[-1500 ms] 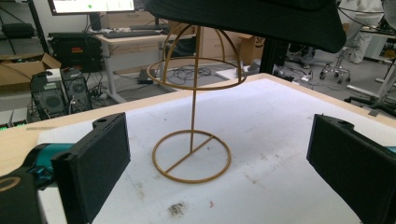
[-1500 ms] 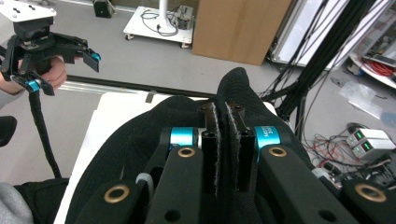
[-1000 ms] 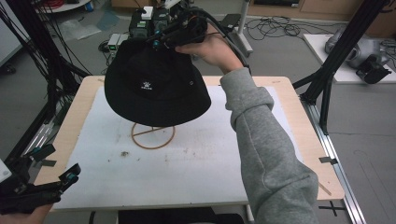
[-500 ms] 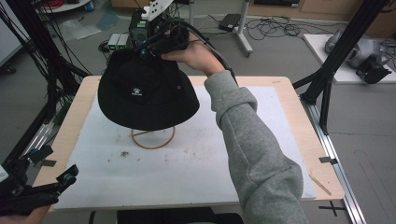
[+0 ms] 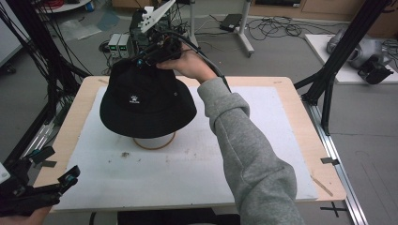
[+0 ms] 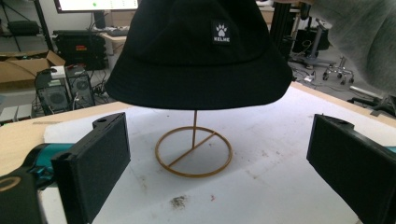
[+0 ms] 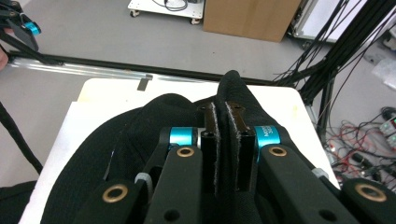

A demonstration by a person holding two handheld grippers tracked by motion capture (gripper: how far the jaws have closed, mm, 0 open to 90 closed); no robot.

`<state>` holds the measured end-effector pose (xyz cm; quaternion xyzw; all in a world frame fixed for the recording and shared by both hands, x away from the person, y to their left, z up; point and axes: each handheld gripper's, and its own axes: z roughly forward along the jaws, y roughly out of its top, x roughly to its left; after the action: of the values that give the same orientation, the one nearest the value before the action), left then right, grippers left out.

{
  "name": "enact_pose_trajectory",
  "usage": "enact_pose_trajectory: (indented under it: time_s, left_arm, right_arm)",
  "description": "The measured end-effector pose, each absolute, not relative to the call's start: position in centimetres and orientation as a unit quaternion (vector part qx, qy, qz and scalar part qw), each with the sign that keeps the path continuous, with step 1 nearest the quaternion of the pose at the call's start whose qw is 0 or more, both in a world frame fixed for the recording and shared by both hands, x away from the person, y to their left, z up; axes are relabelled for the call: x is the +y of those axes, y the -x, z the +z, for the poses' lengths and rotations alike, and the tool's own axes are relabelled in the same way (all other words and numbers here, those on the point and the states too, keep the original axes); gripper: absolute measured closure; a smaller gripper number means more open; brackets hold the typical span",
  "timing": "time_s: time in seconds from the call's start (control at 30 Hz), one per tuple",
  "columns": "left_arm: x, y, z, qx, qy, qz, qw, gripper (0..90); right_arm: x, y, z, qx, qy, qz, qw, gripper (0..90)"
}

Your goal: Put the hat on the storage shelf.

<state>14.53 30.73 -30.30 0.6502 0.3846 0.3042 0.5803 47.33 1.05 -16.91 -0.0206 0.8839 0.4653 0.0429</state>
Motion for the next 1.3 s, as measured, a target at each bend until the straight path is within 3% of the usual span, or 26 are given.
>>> enact_pose_trajectory:
  time_s: [0.57, 0.83, 0.97, 1.3]
  left_arm:
    - [30.5, -14.7, -30.4, 0.384, -0.654, 0.302, 0.578, 6.3]
    - [30.5, -14.7, -30.3, 0.383, -0.653, 0.302, 0.579, 6.3]
    - [30.3, -14.7, -30.3, 0.382, -0.656, 0.302, 0.576, 6.3]
    - [30.2, -14.7, -30.3, 0.382, -0.656, 0.301, 0.577, 6.3]
  right_arm:
    - [0.6, -47.6, -18.4, 0.881, 0.006, 0.472, 0.023, 84.2]
    - [0.4, -47.6, -18.1, 0.874, -0.008, 0.485, 0.022, 72.4]
    - [0.3, -47.5, -17.9, 0.873, -0.019, 0.487, 0.03, 61.0]
    - [-0.3, -47.4, -17.4, 0.851, -0.068, 0.517, 0.054, 10.9]
